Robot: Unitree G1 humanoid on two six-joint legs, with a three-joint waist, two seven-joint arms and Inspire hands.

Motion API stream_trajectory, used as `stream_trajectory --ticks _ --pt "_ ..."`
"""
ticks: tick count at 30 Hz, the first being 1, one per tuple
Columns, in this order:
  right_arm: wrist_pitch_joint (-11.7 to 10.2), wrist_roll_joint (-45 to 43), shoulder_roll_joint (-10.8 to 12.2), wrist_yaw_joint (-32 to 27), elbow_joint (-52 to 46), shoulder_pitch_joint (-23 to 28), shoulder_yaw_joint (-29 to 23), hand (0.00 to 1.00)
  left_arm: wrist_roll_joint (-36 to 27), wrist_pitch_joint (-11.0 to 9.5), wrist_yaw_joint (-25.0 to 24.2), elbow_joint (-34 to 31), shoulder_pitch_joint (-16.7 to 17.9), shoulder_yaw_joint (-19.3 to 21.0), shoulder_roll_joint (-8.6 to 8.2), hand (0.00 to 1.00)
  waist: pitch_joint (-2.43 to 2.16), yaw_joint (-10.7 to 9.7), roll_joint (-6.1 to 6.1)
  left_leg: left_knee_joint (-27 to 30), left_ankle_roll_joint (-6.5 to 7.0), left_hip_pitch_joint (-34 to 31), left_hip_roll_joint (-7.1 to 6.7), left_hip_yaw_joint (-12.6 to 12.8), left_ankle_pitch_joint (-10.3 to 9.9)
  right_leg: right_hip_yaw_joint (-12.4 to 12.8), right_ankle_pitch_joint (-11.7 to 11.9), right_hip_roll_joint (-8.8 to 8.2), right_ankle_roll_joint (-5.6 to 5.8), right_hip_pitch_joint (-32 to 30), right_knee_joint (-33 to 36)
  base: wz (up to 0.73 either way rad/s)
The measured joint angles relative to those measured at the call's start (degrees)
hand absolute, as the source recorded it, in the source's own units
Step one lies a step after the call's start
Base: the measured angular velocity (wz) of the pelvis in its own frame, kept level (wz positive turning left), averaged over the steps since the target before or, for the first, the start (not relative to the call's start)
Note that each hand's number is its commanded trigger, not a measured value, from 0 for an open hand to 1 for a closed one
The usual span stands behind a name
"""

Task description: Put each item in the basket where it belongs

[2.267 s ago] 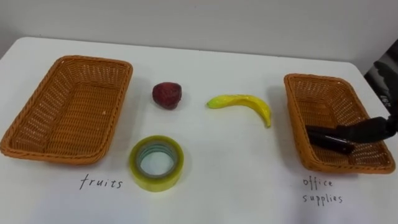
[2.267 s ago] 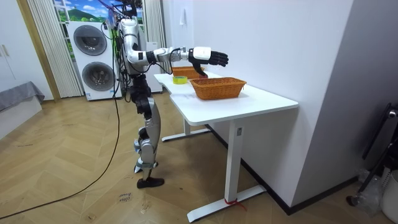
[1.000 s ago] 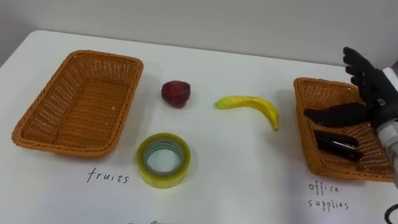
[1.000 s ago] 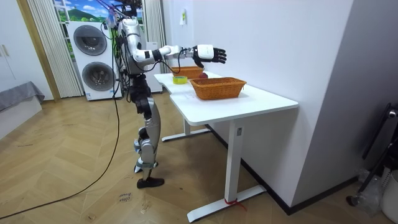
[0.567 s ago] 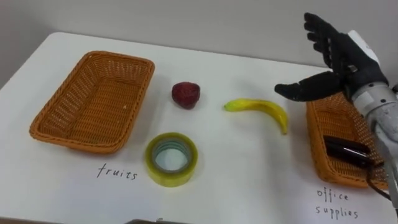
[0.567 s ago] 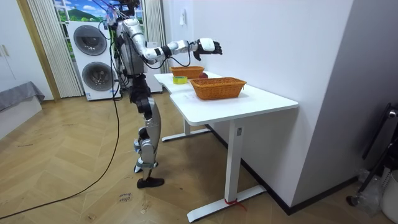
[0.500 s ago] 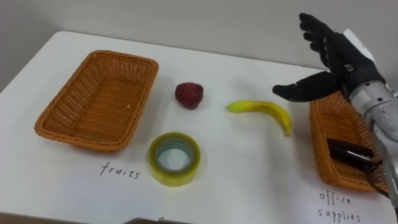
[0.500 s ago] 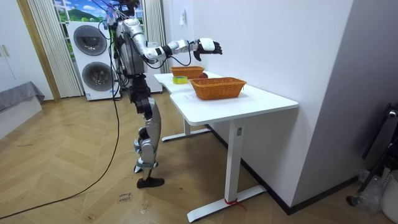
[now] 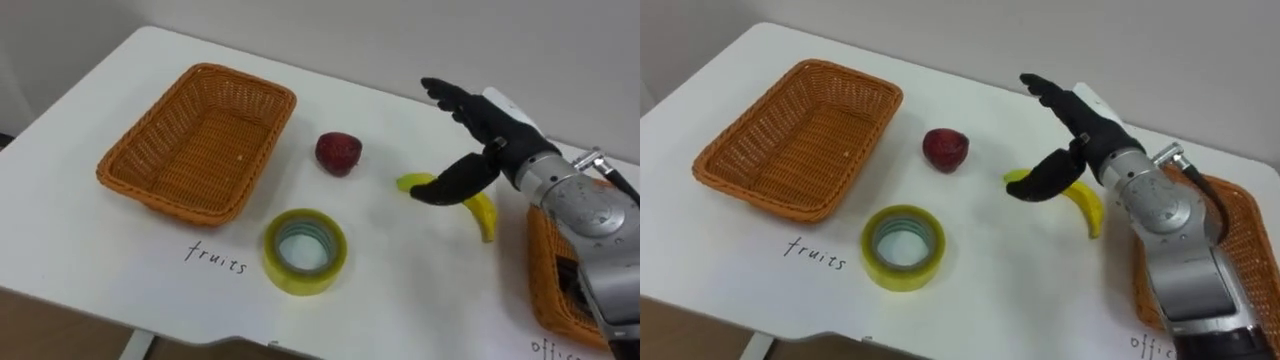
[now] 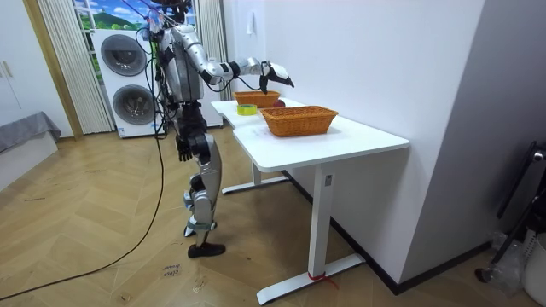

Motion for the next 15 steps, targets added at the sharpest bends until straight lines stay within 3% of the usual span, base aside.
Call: stream_trajectory --ticks 6,15 --pt "0.4 0.0 0.0 0.0 1.1 0.0 0.0 0.0 0.5 0.4 1.1 0.0 -0.5 0.0 0.34 0.0 0.13 0.8 0.12 0.0 0.05 0.0 -0.19 -0.9 0.0 -1.4 0.0 -0.19 0.01 0.5 -0.2 0.07" --pt "0.5 0.1 0.3 -0.1 3.4 0.0 3.2 0.0 0.5 0.9 1.2 -0.1 -1.5 -0.1 0.62 0.0 0.32 2.2 0.39 0.0 0.19 0.1 -0.32 -0.8 0.1 -1.2 0.0 -0.34 0.02 0.6 -0.2 0.0"
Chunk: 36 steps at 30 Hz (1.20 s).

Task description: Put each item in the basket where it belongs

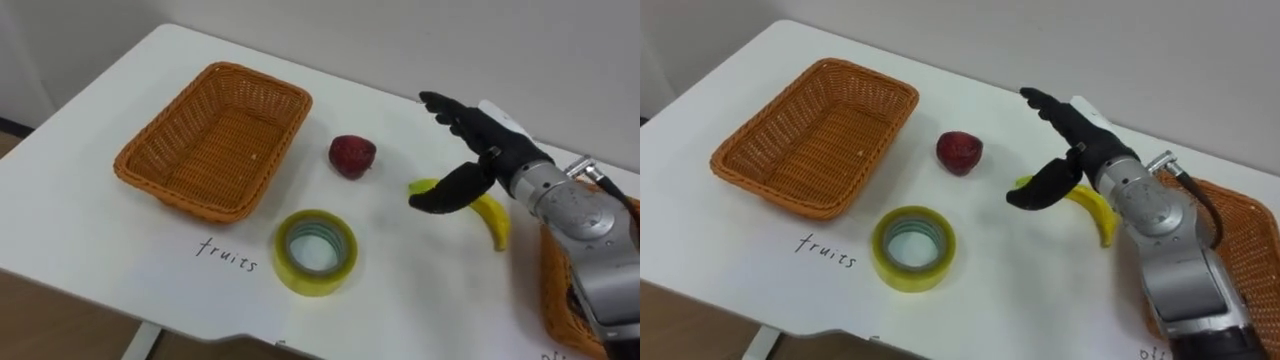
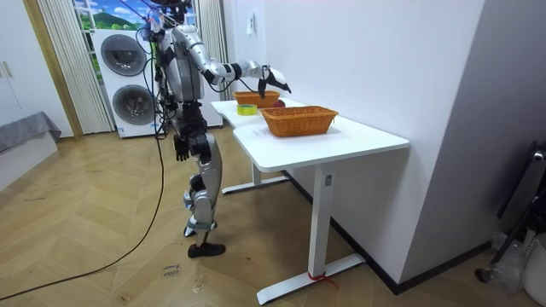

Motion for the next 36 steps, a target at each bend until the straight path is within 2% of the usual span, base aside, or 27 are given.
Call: stream_trajectory --ticks 14,22,30,33,36 --pt "0.0 2.1 0.3 -1.7 1.0 0.0 4.2 0.0 0.1 0.7 1.1 -0.1 -0.9 -1.1 0.48 0.0 0.2 0.4 0.28 0.0 0.13 0.0 -0.12 0.0 0.1 0.0 0.0 -0.14 0.0 0.0 0.0 0.0" --pt "0.3 3.4 0.3 -1.7 1.6 0.0 7.5 0.0 0.2 1.3 1.2 -0.3 -1.4 -2.9 0.88 0.0 0.2 1.9 0.3 0.0 0.14 0.0 -0.15 0.0 0.1 -0.1 0.0 -0.16 0.01 0.1 0.0 0.0" --pt "0.5 3.4 1.7 -1.7 1.6 -0.3 8.0 0.0 0.2 1.8 1.1 -0.9 -1.6 -3.5 0.93 0.0 0.18 3.2 0.27 0.1 0.17 -0.2 -0.2 -0.1 0.1 -0.2 0.0 -0.23 0.04 0.0 0.0 0.0" --pt "1.2 3.2 2.9 -1.7 1.0 -0.3 8.2 0.0 0.8 2.4 1.1 -0.9 -1.7 -3.4 0.93 0.0 0.16 3.5 0.3 0.1 0.18 -0.2 -0.19 0.0 0.1 -0.2 0.0 -0.25 0.04 0.0 0.0 0.0" --pt "1.6 3.2 3.2 -1.5 1.0 -0.3 8.5 0.0 1.9 2.9 1.2 -0.9 -1.8 -3.4 0.92 0.0 0.12 3.6 0.37 0.1 0.18 -0.2 -0.21 -0.1 0.1 -0.1 0.0 -0.27 0.04 -0.1 0.0 0.0"
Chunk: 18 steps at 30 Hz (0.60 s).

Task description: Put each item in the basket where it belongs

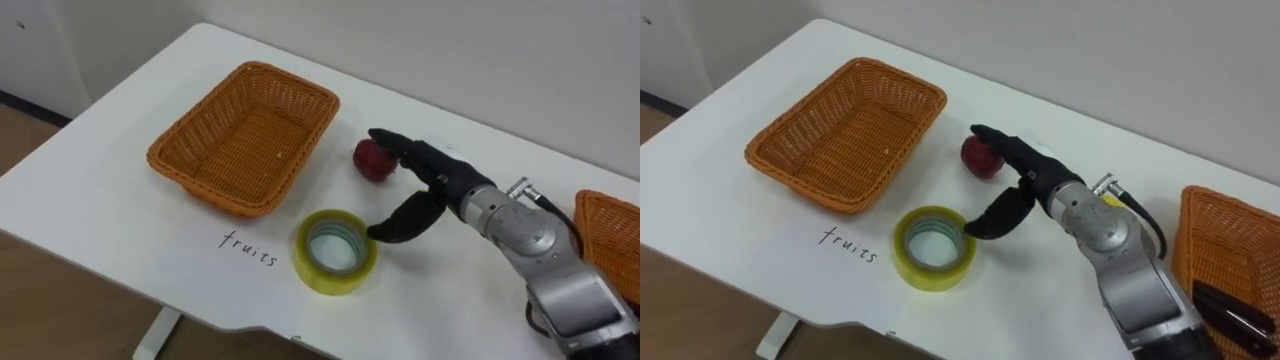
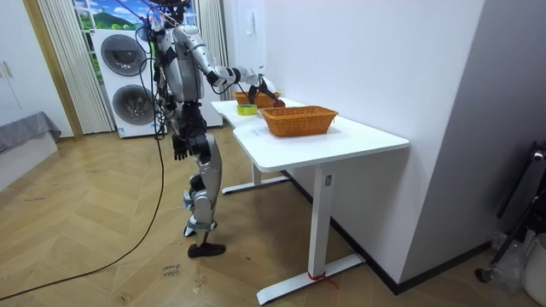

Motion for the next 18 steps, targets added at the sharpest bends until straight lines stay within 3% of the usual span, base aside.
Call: stream_trajectory --ticks 12,18 --pt "0.1 -0.5 0.0 1.7 0.0 0.0 2.2 0.0 0.9 1.1 1.1 0.0 -0.8 0.1 -0.09 0.0 -0.28 2.4 0.47 0.0 0.0 -0.1 0.02 0.0 0.0 0.1 0.0 0.02 0.0 -0.2 0.0 0.0" --pt "1.2 -0.6 0.0 1.8 0.0 -0.1 3.5 0.0 1.0 1.6 1.0 0.0 -0.9 0.1 -0.08 0.0 -0.36 2.8 0.36 0.0 0.01 -0.1 0.0 -0.1 0.0 0.0 0.0 -0.04 0.01 -0.2 0.1 0.0"
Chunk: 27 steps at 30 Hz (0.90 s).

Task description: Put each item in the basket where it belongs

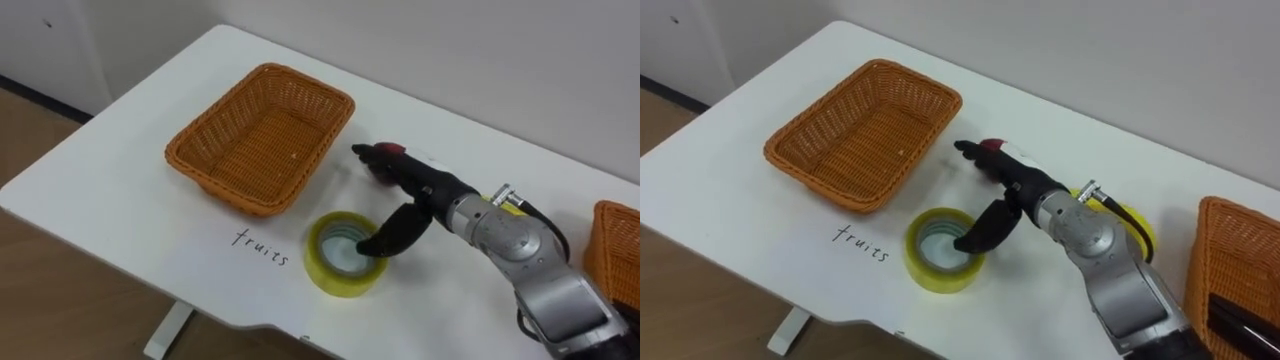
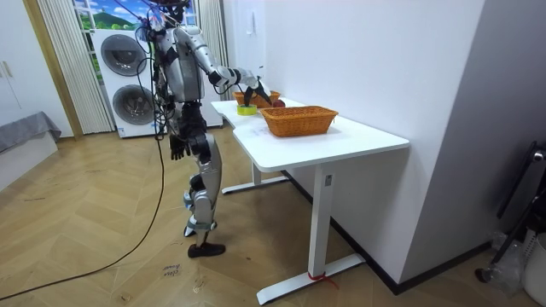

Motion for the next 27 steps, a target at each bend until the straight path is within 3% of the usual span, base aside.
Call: stream_trajectory --ticks 7,14,19,23,27 --pt "1.0 -0.1 0.0 0.0 0.2 0.0 0.5 0.0 -0.1 0.9 -0.1 -0.5 0.1 0.0 0.05 0.0 -0.19 0.1 -0.44 0.0 0.0 0.0 0.0 -0.2 0.0 -0.1 0.0 0.04 0.0 0.1 0.0 0.0" --pt "2.6 -0.3 0.0 0.6 0.3 -0.1 2.4 0.0 -0.2 1.7 -0.2 -1.2 0.1 0.0 0.12 0.0 0.09 0.1 -0.97 0.1 0.01 -0.1 -0.02 -0.2 0.0 -0.4 0.0 0.04 0.01 0.1 0.0 0.0" --pt "2.6 -0.3 0.9 0.3 3.9 -1.2 2.3 0.0 -0.2 1.7 -0.1 -1.1 0.2 -1.1 0.12 0.0 0.25 0.0 -0.74 0.5 0.05 -0.6 -0.05 -0.8 -0.1 -1.8 0.0 -0.07 0.02 0.1 0.0 0.05" --pt "2.5 -0.3 1.2 -0.5 5.8 -2.1 2.3 0.0 -0.2 1.7 -0.1 -1.1 0.6 -2.2 0.08 0.0 0.74 0.0 -0.06 0.6 0.05 -0.8 -0.08 -1.1 -0.1 -2.1 0.0 -0.1 0.04 0.0 0.0 0.02" --pt "2.2 -0.2 1.2 -2.1 6.3 -2.2 2.3 0.0 -0.2 1.8 -0.2 -1.1 0.8 -2.2 0.07 0.0 0.75 0.1 -0.01 0.6 0.0 -1.1 -0.07 -1.6 -0.1 -3.3 0.0 -0.11 0.04 0.0 0.0 0.06"
